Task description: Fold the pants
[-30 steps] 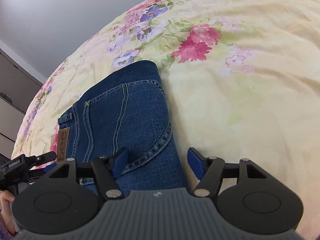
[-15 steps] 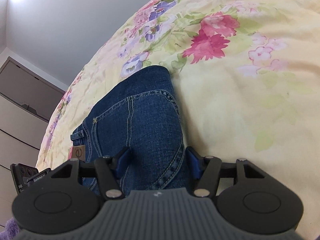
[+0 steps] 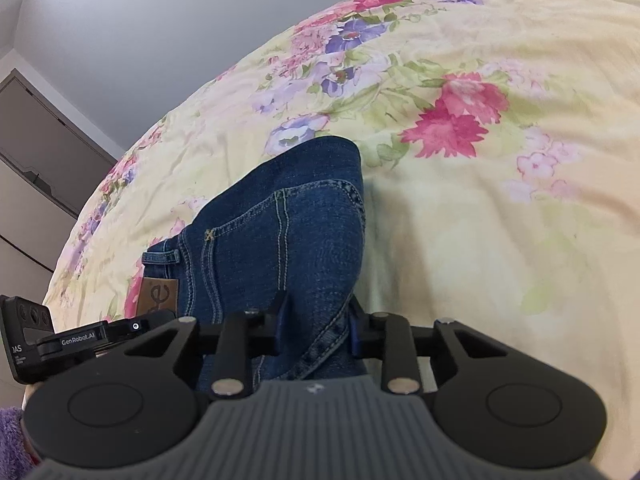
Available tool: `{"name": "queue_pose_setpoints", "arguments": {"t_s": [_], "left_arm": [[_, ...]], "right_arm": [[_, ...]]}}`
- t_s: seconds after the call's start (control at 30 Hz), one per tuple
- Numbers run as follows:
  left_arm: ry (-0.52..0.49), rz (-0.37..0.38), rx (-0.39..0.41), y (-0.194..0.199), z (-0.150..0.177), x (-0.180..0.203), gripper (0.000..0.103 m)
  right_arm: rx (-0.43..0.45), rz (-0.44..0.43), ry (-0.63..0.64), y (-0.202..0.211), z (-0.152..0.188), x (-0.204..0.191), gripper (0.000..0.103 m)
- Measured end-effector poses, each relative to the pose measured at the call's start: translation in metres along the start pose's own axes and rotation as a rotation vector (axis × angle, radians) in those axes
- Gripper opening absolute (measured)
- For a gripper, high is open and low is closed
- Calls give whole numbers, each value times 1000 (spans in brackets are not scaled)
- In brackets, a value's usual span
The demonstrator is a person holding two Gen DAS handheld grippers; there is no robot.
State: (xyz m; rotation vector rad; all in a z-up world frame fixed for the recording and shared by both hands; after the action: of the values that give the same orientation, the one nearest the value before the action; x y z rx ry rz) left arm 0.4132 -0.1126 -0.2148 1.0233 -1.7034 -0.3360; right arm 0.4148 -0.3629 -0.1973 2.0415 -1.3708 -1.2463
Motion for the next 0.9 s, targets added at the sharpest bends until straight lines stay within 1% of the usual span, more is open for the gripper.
{"name": "queue_pose_setpoints", "arguments": {"t_s": [0.1, 0.23, 0.37, 0.47, 0.67, 0.8, 0.9], "left_arm": [[-20, 6, -5, 11, -3, 9, 35], [-58, -5, 2, 34, -5, 25, 34], [-107, -19, 26, 74, -12, 36, 34], [-149, -49, 31, 108, -14, 39, 34], [-189, -129, 40, 171, -17, 24, 34], [-198, -182, 62, 210, -22, 1, 34], [-196, -218, 68, 232, -26, -20, 34]], "right_arm": [[3, 11, 19, 11, -6, -12, 19], [2, 18, 39, 31, -10, -31, 18], [10, 1, 65, 53, -9, -59, 17], [19, -29, 72, 67, -6, -86, 17], [14, -109, 77, 75, 6, -147, 17], [10, -166, 73, 65, 17, -189, 17], [-1, -207, 77, 52, 27, -221, 17]]}}
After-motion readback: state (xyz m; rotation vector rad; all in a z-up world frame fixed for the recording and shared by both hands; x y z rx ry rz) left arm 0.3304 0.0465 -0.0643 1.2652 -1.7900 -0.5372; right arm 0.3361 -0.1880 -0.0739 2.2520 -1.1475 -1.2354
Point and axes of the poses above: each gripper's, at about its wrist camera, not at the fingertips, and y roughly against the way its jaws point, x to its right, z to its underside, the point moved 10 cm from there along -y, roughly the way its jaws point, and after that the axes turned 10 degrees about y, right-handed, at the moved point
